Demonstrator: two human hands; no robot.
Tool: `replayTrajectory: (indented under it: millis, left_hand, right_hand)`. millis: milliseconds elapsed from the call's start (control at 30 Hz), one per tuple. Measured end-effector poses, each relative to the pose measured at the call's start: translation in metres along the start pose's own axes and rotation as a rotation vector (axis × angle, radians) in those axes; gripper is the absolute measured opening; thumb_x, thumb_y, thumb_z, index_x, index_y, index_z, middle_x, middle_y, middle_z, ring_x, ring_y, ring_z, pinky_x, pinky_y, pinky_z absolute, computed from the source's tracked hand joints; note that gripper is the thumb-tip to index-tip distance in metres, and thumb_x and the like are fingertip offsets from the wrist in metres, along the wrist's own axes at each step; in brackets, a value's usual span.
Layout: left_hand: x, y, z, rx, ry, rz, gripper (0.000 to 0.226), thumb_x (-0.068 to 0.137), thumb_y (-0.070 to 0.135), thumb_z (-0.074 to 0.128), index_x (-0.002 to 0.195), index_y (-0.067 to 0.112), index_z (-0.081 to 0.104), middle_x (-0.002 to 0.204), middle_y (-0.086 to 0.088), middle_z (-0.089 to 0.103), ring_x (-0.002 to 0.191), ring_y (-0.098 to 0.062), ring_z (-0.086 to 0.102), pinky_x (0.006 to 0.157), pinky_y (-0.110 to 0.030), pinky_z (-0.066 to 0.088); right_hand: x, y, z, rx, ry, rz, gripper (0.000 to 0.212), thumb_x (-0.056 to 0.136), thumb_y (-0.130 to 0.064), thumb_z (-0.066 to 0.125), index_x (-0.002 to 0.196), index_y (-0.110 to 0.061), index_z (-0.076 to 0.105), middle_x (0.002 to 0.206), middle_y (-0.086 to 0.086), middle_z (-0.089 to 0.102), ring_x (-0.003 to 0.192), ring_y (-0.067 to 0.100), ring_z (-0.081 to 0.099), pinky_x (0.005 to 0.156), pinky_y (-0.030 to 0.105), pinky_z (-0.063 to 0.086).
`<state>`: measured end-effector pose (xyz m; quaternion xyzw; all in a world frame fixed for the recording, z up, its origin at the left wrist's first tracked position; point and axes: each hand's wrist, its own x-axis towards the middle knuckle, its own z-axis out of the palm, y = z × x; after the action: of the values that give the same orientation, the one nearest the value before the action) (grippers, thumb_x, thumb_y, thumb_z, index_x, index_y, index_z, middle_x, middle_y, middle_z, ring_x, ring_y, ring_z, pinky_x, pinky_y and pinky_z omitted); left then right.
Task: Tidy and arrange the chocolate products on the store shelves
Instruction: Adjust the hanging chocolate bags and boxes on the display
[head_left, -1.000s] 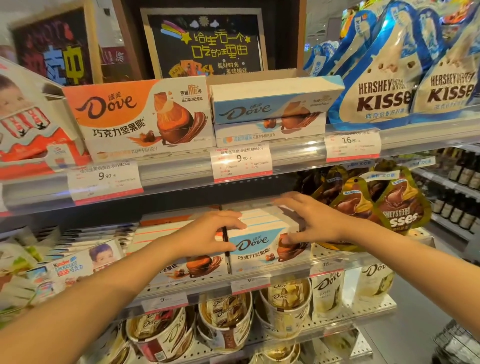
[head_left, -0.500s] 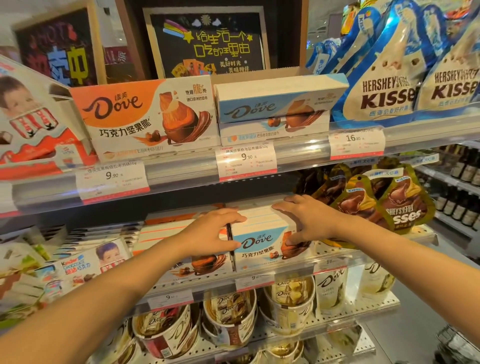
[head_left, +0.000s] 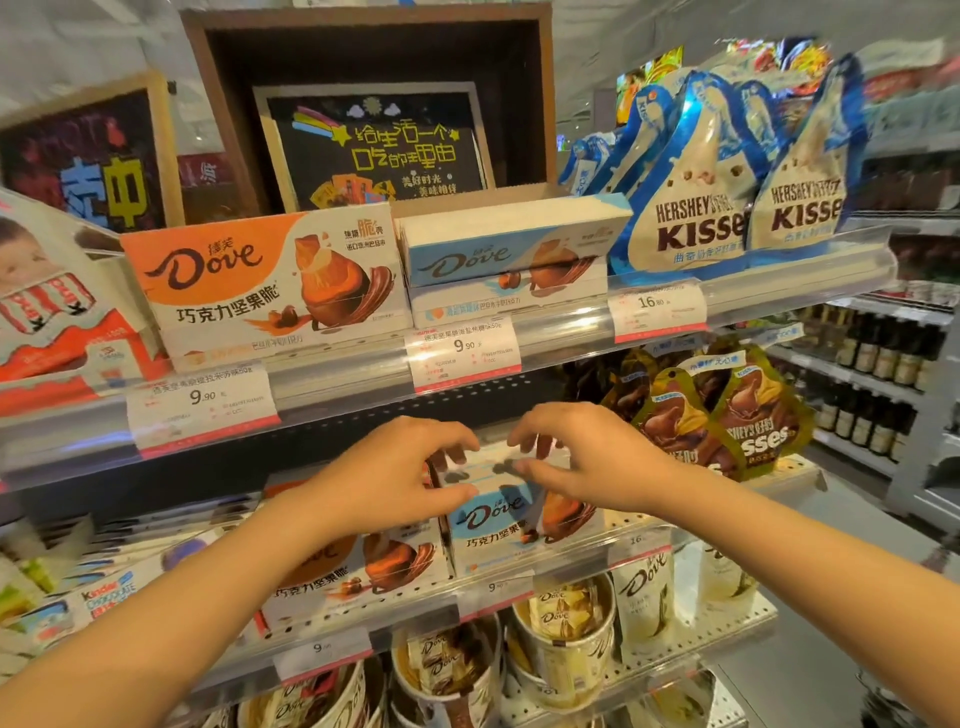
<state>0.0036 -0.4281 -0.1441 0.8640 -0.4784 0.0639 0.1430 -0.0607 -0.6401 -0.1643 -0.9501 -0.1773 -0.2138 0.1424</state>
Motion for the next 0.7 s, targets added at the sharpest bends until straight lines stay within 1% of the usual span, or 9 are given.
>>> replayTrajectory:
  millis: [100,200,233,333,400,500,600,633,700]
  left_hand:
    - [0.002,0.021,-0.011,-0.042,0.019,0.048,0.030,0.082,0.037,0.064,0.111,0.029,0.062,0.092,0.014,0.065,0.080,-0.001,0.061,0.072,-0.024,0.052]
    - [0.011,0.045,-0.020,-0.080,0.037,0.101,0.020,0.085,0.031,0.063,0.104,0.024,0.065,0.081,0.011,0.066,0.069,0.000,0.060,0.058,-0.015,0.047]
    - [0.014,0.053,-0.023,-0.089,0.054,0.118,0.018,0.086,0.029,0.063,0.102,0.023,0.066,0.078,0.010,0.066,0.068,-0.001,0.060,0.056,-0.015,0.046]
    - [0.028,0.075,-0.027,-0.086,0.144,0.173,0.017,0.084,0.030,0.064,0.098,0.021,0.069,0.069,0.011,0.063,0.066,-0.008,0.060,0.057,-0.018,0.046]
    - [0.042,0.088,-0.028,-0.094,0.222,0.183,0.019,0.081,0.031,0.062,0.095,0.020,0.070,0.065,0.010,0.062,0.062,-0.008,0.059,0.055,-0.018,0.046]
    - [0.070,0.112,-0.034,-0.065,0.348,0.220,0.022,0.081,0.036,0.058,0.094,0.021,0.068,0.070,0.008,0.064,0.064,-0.006,0.058,0.058,-0.023,0.048]
    - [0.106,0.137,-0.038,0.036,0.483,0.247,0.027,0.079,0.036,0.050,0.092,0.019,0.067,0.075,0.008,0.061,0.069,-0.005,0.054,0.063,-0.024,0.047]
    - [0.119,0.143,-0.039,0.071,0.536,0.245,0.028,0.079,0.034,0.049,0.090,0.015,0.067,0.076,0.007,0.059,0.070,-0.005,0.051,0.065,-0.023,0.043]
    - [0.146,0.155,-0.043,0.161,0.640,0.201,0.030,0.079,0.033,0.048,0.090,0.012,0.066,0.082,0.003,0.056,0.080,-0.011,0.049,0.071,-0.025,0.037]
  right_hand:
    - [-0.012,-0.007,-0.020,0.040,0.043,-0.021,0.020,0.088,-0.031,0.057,0.106,-0.023,0.064,0.088,-0.011,0.066,0.074,0.002,0.058,0.067,0.020,0.048]
    - [-0.017,-0.003,-0.042,0.075,0.078,-0.054,0.016,0.088,-0.028,0.058,0.100,-0.021,0.066,0.080,-0.013,0.064,0.070,0.003,0.059,0.063,0.015,0.046]
    - [-0.018,0.001,-0.049,0.090,0.087,-0.066,0.015,0.088,-0.028,0.058,0.099,-0.021,0.067,0.079,-0.013,0.065,0.070,0.003,0.059,0.062,0.016,0.046]
    - [-0.022,0.017,-0.067,0.144,0.157,-0.094,0.014,0.087,-0.024,0.060,0.097,-0.019,0.068,0.074,-0.010,0.065,0.067,0.006,0.059,0.059,0.019,0.046]
    - [-0.027,0.032,-0.084,0.178,0.233,-0.104,0.016,0.087,-0.024,0.059,0.099,-0.018,0.067,0.079,-0.007,0.067,0.071,0.007,0.060,0.062,0.020,0.047]
    - [-0.034,0.059,-0.115,0.198,0.361,-0.129,0.020,0.085,-0.020,0.057,0.101,-0.011,0.066,0.083,-0.002,0.066,0.075,0.006,0.059,0.067,0.018,0.048]
    - [-0.037,0.096,-0.150,0.149,0.486,-0.154,0.020,0.084,-0.015,0.058,0.101,-0.006,0.065,0.087,-0.002,0.059,0.080,0.002,0.052,0.073,0.009,0.040]
    - [-0.037,0.110,-0.162,0.127,0.532,-0.138,0.021,0.084,-0.015,0.057,0.102,-0.006,0.064,0.092,-0.001,0.057,0.086,0.004,0.051,0.078,0.010,0.038]
    - [-0.034,0.142,-0.186,0.083,0.630,-0.058,0.028,0.084,-0.020,0.055,0.108,-0.008,0.061,0.104,0.006,0.054,0.099,0.014,0.050,0.087,0.021,0.038]
